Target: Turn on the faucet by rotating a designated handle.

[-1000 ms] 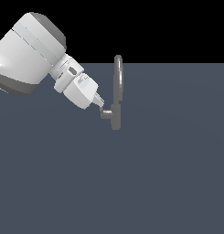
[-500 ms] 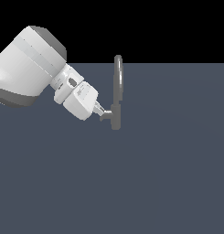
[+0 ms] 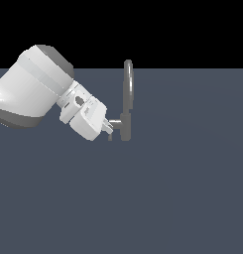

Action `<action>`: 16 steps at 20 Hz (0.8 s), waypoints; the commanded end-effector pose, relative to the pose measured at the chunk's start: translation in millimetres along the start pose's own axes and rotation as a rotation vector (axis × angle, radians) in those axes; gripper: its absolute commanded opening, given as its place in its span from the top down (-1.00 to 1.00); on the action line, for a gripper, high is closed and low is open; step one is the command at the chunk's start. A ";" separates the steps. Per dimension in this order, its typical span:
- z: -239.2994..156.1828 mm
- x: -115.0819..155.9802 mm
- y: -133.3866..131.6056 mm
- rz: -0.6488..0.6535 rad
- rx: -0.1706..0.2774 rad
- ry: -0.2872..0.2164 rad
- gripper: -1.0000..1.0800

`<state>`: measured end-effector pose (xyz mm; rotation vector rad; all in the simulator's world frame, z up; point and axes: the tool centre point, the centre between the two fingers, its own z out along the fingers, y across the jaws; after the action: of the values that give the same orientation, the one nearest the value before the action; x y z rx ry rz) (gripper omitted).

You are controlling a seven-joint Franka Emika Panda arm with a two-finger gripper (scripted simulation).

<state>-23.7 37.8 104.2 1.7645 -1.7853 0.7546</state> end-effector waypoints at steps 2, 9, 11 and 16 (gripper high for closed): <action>16.5 -14.6 2.7 -0.012 -0.010 0.006 1.00; 36.9 -33.7 2.4 -0.017 -0.020 0.008 1.00; 20.0 -19.2 -14.2 0.010 0.011 0.000 1.00; 31.1 -29.6 -21.4 0.002 0.002 0.002 1.00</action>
<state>-0.8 38.4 73.4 1.7625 -1.8003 0.7658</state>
